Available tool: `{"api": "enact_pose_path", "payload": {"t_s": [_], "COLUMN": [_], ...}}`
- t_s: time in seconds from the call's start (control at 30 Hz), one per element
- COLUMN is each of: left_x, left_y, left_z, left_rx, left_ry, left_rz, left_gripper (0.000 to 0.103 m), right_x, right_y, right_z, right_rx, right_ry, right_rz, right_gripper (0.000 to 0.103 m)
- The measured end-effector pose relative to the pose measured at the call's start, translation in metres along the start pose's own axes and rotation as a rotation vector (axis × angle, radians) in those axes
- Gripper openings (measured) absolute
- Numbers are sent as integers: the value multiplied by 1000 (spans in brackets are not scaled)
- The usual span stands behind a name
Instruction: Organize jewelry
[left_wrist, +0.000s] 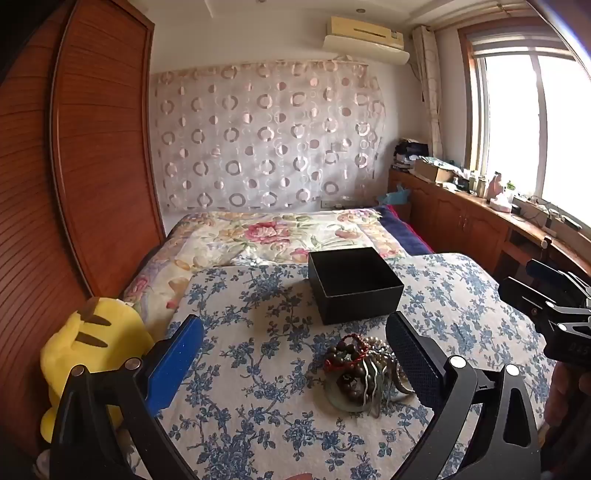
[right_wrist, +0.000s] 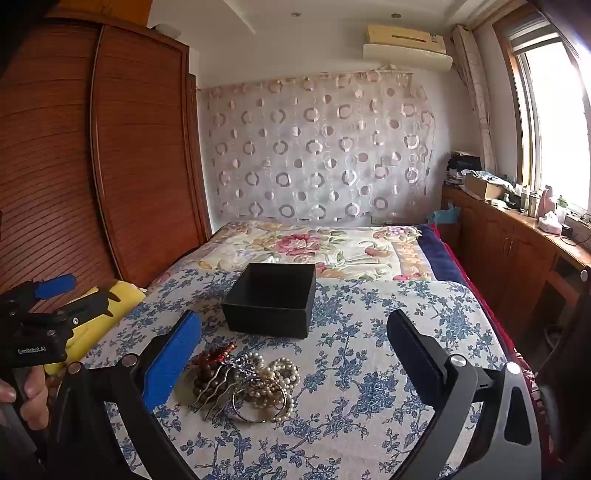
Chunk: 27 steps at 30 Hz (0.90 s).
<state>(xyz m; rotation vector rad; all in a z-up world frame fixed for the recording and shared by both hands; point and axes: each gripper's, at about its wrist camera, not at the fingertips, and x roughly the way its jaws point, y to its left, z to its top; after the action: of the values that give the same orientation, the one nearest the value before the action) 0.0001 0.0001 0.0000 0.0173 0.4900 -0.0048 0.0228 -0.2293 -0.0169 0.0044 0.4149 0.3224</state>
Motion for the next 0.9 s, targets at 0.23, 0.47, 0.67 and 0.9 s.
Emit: {"api": "enact_pose_path", "payload": {"t_s": [0.23, 0.47, 0.67, 0.9], "left_x": [0, 1, -2, -1], "left_y": [0, 2, 0, 2], "left_z": [0, 1, 2, 5], "left_rx": [0, -3, -5, -4], "left_ry": [-3, -11, -11, -13], "left_rz": [0, -2, -4, -3], "left_gripper": [95, 95, 95, 95], "right_x": [0, -1, -2, -3], "right_y": [0, 1, 1, 2], "right_z": [0, 0, 1, 2], "right_rx": [0, -2, -1, -2], "right_ry": [1, 0, -2, -2], "right_rz": [-1, -1, -1, -3], "right_gripper": [101, 101, 101, 101]}}
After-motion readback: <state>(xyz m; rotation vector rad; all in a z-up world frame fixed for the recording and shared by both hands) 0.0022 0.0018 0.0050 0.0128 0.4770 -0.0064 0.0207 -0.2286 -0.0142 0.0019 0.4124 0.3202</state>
